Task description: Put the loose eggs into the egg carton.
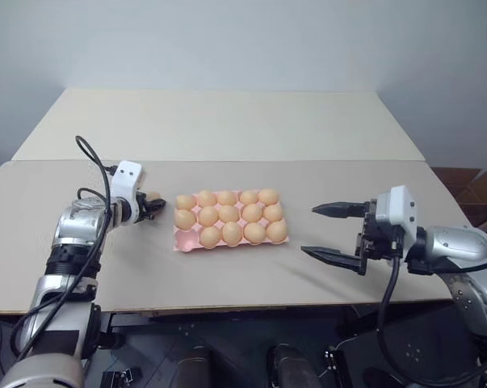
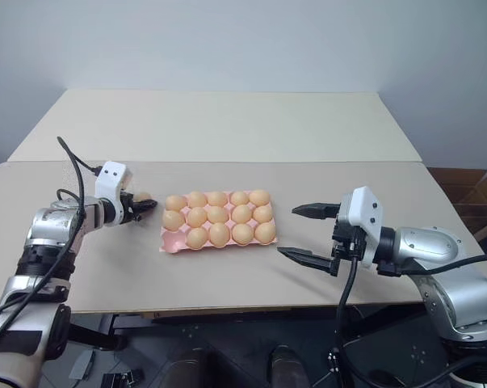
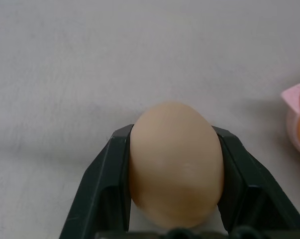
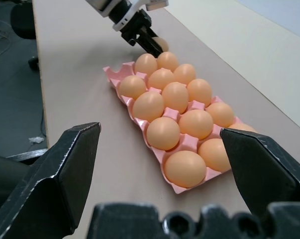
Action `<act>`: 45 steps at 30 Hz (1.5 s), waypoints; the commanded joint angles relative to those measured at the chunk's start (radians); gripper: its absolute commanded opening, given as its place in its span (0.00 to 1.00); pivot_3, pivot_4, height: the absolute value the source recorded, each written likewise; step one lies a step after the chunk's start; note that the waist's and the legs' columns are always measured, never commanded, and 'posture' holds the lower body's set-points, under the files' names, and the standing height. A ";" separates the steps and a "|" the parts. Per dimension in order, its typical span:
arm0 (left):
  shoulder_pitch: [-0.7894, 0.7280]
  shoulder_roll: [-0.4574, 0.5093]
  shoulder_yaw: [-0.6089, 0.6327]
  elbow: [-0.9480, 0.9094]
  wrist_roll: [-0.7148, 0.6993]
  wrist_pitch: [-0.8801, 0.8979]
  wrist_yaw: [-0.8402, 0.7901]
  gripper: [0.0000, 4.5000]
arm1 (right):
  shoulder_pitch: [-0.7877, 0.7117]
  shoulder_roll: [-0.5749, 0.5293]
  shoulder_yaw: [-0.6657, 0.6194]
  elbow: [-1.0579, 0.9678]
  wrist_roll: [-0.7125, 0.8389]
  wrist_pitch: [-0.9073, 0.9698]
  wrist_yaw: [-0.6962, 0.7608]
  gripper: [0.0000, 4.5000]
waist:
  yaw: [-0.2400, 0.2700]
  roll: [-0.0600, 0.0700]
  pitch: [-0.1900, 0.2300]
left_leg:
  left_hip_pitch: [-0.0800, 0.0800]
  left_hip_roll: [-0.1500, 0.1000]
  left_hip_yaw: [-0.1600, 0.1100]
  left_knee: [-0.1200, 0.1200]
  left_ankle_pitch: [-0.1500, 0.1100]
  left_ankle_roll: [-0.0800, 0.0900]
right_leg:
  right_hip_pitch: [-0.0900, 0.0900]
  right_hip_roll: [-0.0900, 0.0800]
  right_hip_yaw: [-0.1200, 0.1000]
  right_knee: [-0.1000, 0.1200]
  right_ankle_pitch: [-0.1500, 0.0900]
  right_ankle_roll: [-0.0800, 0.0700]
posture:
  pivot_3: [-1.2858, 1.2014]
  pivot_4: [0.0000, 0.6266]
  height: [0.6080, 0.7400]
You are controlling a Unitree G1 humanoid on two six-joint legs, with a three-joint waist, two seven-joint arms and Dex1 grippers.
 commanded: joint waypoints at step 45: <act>0.755 0.273 0.597 -0.711 -0.356 -0.190 -0.558 0.99 | 0.044 -0.018 -0.071 -0.022 0.035 -0.023 -0.004 1.00 | -0.018 0.001 0.000 | 0.002 0.003 0.002 0.001 0.000 0.000 | 0.000 0.000 0.000 0.000 -0.001 -0.002 | 0.52 0.24 1.00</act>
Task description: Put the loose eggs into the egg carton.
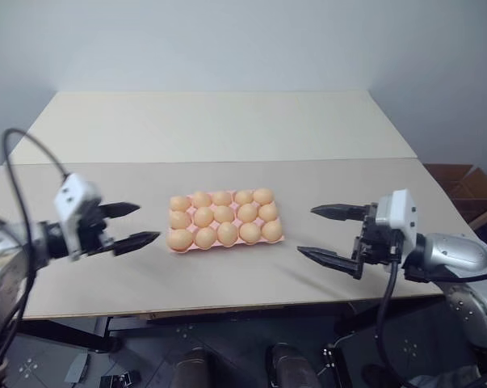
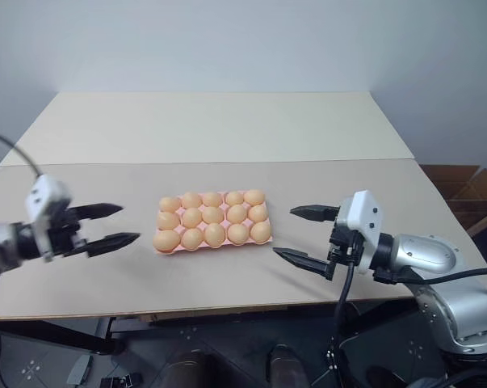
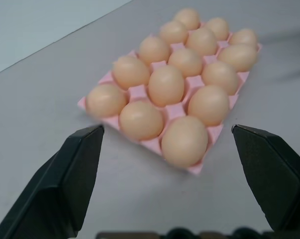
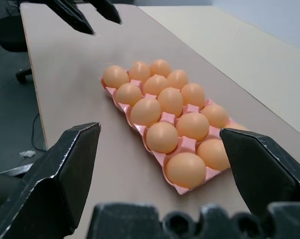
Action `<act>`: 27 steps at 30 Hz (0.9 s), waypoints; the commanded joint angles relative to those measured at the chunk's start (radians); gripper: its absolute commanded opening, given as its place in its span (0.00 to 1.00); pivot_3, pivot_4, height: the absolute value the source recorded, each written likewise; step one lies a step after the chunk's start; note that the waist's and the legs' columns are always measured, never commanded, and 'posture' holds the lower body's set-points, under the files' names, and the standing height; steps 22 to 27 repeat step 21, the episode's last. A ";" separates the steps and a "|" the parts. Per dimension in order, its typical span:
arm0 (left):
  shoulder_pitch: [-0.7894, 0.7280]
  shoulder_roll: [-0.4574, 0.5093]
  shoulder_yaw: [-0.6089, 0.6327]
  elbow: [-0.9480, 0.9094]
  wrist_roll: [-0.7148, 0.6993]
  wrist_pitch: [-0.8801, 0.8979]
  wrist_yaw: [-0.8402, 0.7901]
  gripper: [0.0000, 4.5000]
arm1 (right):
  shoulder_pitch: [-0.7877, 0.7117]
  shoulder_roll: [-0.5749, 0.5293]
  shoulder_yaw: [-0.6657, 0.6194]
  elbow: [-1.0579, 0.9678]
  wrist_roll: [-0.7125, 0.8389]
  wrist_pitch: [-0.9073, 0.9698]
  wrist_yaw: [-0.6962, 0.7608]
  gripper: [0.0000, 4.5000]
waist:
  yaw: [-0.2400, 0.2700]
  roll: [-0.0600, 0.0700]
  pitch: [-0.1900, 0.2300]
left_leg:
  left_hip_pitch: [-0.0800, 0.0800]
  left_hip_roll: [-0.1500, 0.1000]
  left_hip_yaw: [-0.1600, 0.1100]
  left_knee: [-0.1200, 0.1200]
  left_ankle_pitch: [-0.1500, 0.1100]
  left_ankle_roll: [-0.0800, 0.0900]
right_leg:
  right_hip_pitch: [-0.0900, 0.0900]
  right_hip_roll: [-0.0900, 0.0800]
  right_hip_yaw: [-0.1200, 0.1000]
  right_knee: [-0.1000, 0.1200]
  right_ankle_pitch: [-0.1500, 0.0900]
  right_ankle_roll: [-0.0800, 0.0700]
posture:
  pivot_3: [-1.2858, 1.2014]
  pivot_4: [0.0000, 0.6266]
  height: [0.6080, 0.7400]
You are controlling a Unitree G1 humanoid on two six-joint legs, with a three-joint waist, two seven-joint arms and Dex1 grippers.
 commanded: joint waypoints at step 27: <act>0.400 -0.099 0.324 -0.210 -0.175 -0.054 0.001 0.99 | 0.030 -0.073 -0.070 0.080 -0.010 -0.028 0.117 1.00 | 0.022 0.000 0.000 | 0.001 0.000 0.001 0.000 0.000 0.000 | 0.000 0.000 0.000 0.000 -0.006 -0.005 | 0.52 0.24 1.00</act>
